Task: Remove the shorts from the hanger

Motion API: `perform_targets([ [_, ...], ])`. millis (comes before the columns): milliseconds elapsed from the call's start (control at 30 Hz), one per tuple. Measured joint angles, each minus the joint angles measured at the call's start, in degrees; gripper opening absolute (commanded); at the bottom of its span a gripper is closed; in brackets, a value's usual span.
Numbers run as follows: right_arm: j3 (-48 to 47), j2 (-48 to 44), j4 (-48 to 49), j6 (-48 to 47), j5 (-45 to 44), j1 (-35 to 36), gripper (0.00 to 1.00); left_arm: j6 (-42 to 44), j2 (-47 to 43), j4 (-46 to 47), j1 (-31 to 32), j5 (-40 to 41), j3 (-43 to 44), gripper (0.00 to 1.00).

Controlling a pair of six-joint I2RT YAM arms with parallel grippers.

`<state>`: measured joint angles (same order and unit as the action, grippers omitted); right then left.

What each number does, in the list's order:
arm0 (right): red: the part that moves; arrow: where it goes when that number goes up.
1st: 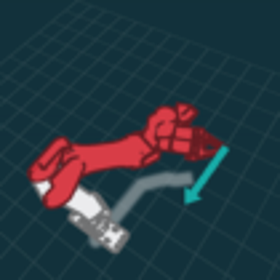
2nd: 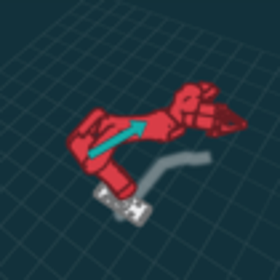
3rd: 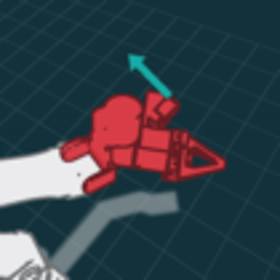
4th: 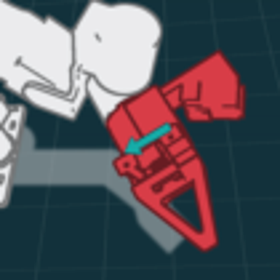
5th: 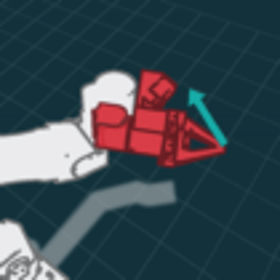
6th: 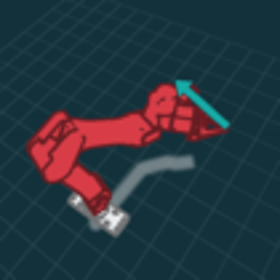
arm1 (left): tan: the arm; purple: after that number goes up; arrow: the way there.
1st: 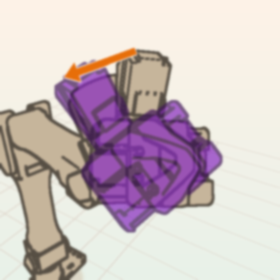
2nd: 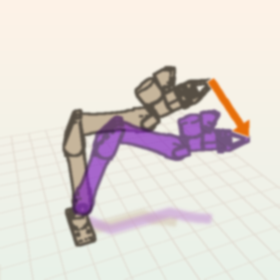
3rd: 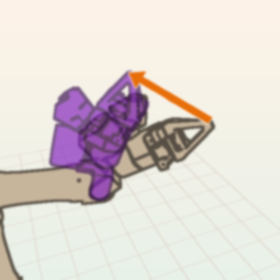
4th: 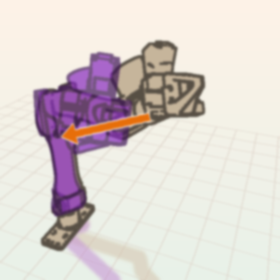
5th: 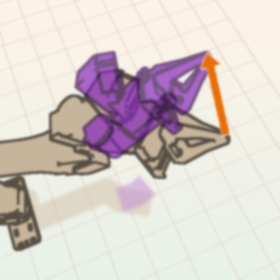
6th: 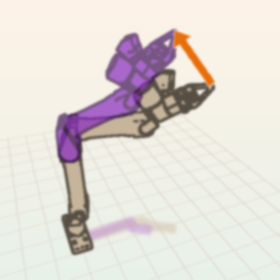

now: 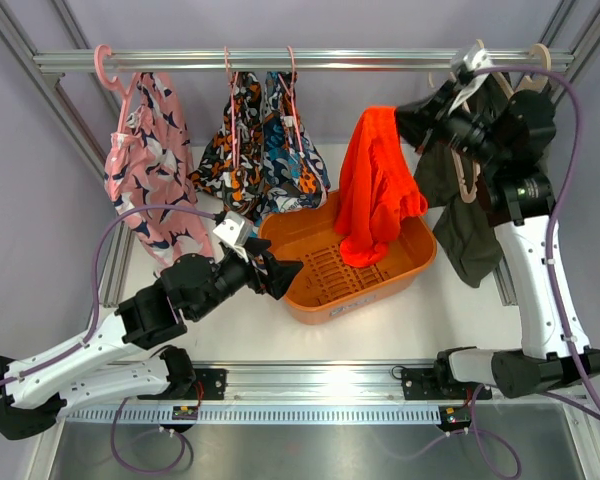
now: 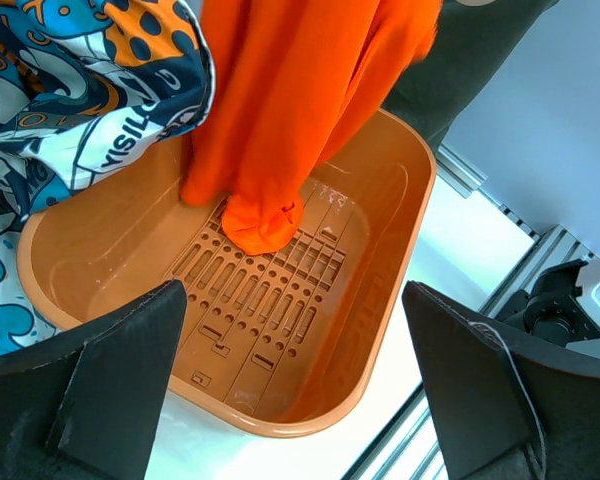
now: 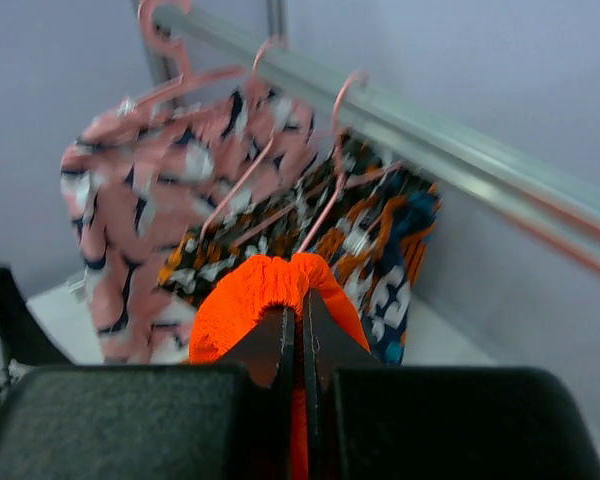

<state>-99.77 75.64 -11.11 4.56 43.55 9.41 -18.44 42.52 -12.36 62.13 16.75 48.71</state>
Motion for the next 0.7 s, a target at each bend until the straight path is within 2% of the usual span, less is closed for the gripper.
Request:
perform_targets([
  [267,20.79,-10.67,-9.77,-12.81,-0.35,1.68,0.01,0.04,-0.02,0.28,0.00,0.00,-0.55,0.96],
  [300,22.45,-11.41,-10.62,-14.05,-0.90,1.70,0.04,0.04,0.00,0.44,0.00,0.00,-0.55,0.96],
  [333,23.61,-11.69,-11.91,-15.23,-1.40,1.73,0.18,0.04,0.07,0.50,0.00,0.00,-0.55,0.96],
  [400,24.59,-10.82,-14.71,-17.22,-2.80,1.73,0.35,0.04,0.42,0.70,0.00,-0.02,-0.55,0.96],
  [433,24.61,-9.75,-16.26,-18.40,-3.91,1.73,0.47,0.04,0.74,0.79,0.00,-0.02,-0.55,0.96],
  [567,24.59,-5.42,-21.14,-22.51,-7.74,1.73,0.59,0.00,1.60,0.83,0.00,-0.04,-0.55,0.96],
  [700,23.47,-6.27,-25.90,-25.88,-9.01,1.73,0.67,-0.48,1.14,1.09,0.00,-0.02,-1.20,0.96],
])
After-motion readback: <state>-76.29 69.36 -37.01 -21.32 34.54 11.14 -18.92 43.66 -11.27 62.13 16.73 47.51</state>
